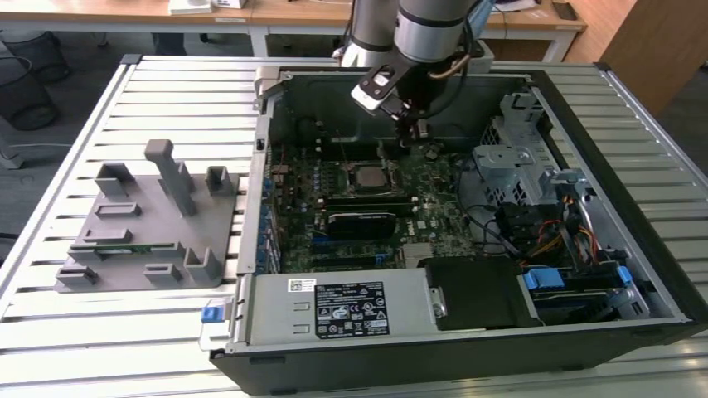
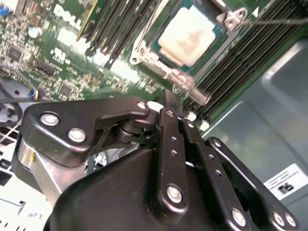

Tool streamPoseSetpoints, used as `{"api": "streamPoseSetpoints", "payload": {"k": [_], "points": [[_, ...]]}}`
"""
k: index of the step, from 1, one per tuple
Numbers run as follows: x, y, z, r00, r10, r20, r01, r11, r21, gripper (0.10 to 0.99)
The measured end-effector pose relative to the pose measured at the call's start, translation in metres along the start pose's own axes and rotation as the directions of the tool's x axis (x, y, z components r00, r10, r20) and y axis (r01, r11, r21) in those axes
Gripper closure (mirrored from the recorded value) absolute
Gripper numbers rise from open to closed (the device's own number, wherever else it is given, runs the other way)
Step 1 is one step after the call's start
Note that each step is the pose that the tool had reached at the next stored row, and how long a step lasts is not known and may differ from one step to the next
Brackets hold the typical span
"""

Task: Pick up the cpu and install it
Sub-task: 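Close the cpu cover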

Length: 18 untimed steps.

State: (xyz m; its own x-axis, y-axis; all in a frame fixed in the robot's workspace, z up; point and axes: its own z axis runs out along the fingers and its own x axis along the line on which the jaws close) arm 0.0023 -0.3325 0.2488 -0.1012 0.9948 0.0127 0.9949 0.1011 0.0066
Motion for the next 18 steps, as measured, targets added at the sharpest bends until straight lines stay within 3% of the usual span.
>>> {"api": "streamPoseSetpoints", "payload": {"k": [6,11,18], "points": [[0.0010,-0.0113,0.0062,1.0000,0.000,0.0002,0.000,1.0000,0.000,0.980],[0.0027,-0.0280,0.0130,1.0000,0.000,0.0000,0.000,1.0000,0.000,0.980],[0.0041,-0.0422,0.0136,1.0000,0.000,0.0002,0.000,1.0000,0.000,0.980]]}}
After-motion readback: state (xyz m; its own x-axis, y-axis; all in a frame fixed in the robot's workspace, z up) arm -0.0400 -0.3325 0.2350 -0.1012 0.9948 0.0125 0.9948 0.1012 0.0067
